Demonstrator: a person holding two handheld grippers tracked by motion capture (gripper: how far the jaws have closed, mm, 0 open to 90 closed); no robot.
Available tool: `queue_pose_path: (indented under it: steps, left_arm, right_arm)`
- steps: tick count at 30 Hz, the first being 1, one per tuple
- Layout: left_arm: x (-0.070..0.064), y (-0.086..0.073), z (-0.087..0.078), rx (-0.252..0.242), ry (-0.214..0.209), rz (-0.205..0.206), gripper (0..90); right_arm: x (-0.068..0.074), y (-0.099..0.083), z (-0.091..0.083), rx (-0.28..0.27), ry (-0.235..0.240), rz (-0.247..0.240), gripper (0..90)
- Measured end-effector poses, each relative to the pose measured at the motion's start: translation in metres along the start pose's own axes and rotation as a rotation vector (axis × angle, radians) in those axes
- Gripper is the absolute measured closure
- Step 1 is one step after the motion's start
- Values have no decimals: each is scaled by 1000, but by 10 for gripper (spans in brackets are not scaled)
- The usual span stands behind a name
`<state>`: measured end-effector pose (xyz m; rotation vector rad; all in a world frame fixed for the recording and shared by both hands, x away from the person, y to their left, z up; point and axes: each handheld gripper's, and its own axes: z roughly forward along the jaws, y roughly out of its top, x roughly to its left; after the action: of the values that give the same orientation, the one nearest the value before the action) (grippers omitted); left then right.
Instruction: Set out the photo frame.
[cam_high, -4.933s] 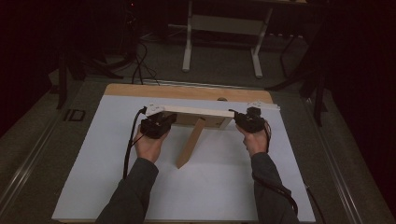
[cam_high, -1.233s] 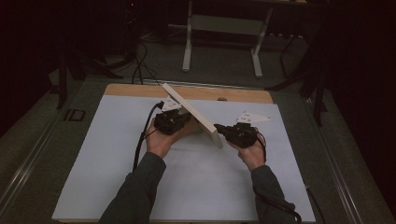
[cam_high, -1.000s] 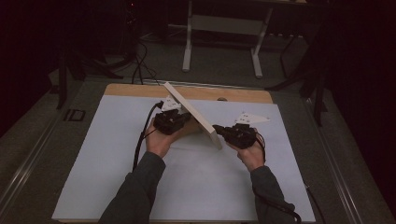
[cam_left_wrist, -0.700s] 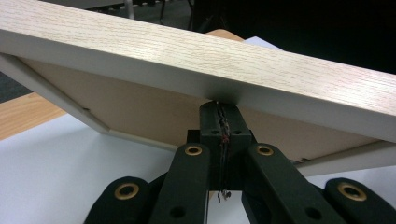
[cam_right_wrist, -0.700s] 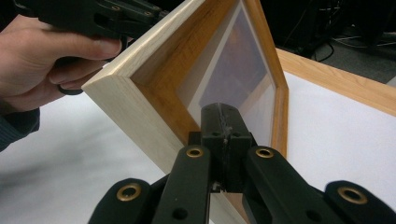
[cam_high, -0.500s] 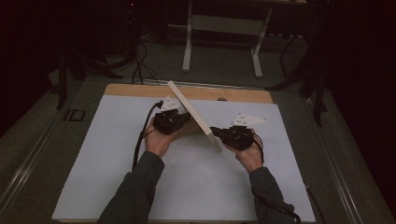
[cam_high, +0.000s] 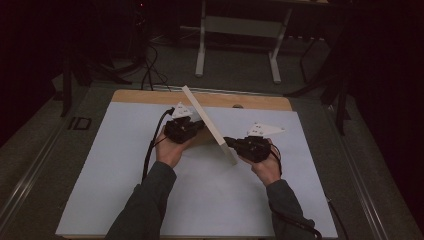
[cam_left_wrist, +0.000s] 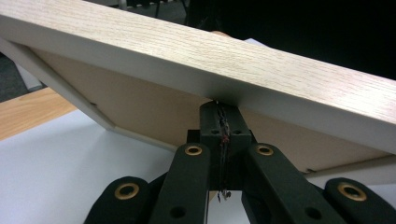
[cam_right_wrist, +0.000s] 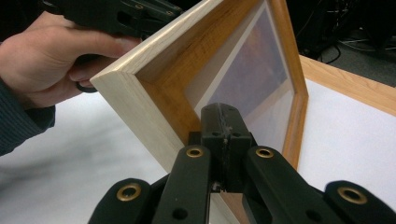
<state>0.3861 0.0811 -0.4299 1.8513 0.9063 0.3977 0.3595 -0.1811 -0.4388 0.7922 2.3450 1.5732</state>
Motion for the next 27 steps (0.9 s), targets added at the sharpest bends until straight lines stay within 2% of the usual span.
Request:
queue_pose_path:
  steps: [18, 27]
  left_arm:
    - [4, 0, 2, 0, 4, -3, 900]
    - [7, -1, 3, -18, -12, -1, 900]
  right_arm:
    - [8, 2, 4, 6, 17, -25, 899]
    - [10, 3, 6, 3, 27, -27, 899]
